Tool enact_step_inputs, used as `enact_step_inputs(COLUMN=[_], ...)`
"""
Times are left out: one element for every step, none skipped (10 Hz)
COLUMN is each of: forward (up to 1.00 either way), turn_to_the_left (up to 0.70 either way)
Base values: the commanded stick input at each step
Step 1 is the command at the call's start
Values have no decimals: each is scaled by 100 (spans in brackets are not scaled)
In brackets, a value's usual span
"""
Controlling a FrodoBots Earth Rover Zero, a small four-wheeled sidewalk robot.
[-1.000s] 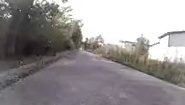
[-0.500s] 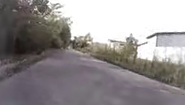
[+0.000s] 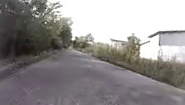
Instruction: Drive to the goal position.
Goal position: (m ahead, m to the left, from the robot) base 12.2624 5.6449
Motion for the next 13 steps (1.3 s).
enact_step_inputs(forward=[70, 70, 70, 70, 70, 70, 70, 70, 70, 70, 70, 70, 70], turn_to_the_left=[0, 0, 0, 0, 0, 0, 0, 0, 0, 0, 0, 0, 0])
